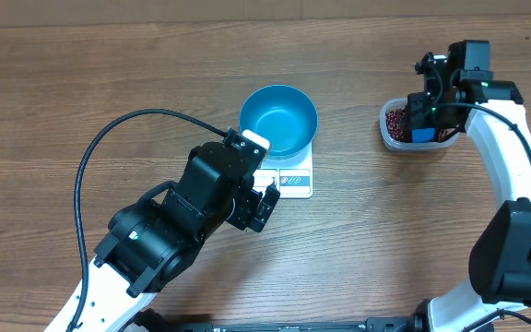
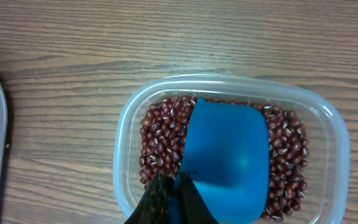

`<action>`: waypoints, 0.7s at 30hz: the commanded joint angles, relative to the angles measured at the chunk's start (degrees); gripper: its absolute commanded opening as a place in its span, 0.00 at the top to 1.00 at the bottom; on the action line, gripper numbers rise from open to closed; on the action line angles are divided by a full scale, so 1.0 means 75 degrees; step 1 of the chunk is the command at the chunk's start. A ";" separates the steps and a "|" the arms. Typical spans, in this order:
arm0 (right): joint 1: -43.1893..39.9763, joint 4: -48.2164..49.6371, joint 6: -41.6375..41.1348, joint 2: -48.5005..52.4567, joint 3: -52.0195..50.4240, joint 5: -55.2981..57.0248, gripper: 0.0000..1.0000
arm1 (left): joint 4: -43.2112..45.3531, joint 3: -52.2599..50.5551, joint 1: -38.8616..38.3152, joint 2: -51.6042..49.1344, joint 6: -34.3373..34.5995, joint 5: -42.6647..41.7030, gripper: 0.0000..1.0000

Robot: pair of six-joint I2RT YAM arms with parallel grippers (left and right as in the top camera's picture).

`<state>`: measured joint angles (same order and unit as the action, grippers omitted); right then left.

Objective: Scoop item into bowl and weigh 150g on scale
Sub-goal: 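Push the blue scoop through the red beans with the right gripper, then tilt and lift the bean-filled blue scoop out of the tub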

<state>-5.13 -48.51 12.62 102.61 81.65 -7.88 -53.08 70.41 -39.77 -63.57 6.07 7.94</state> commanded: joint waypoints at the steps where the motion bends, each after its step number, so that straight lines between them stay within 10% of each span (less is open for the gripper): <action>1: 0.0015 -0.0184 -0.0134 0.0038 0.0009 -0.0568 0.96 | 0.0023 -0.0090 0.0012 -0.0023 0.0108 -0.0093 0.01; 21: 0.0015 -0.0178 -0.0291 0.0038 0.0009 -0.1195 0.96 | 0.0023 -0.0090 0.0012 -0.0023 0.0108 -0.0093 0.01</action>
<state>-5.28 -49.01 12.03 102.61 81.65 -10.59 -53.10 70.41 -39.77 -63.57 6.07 7.94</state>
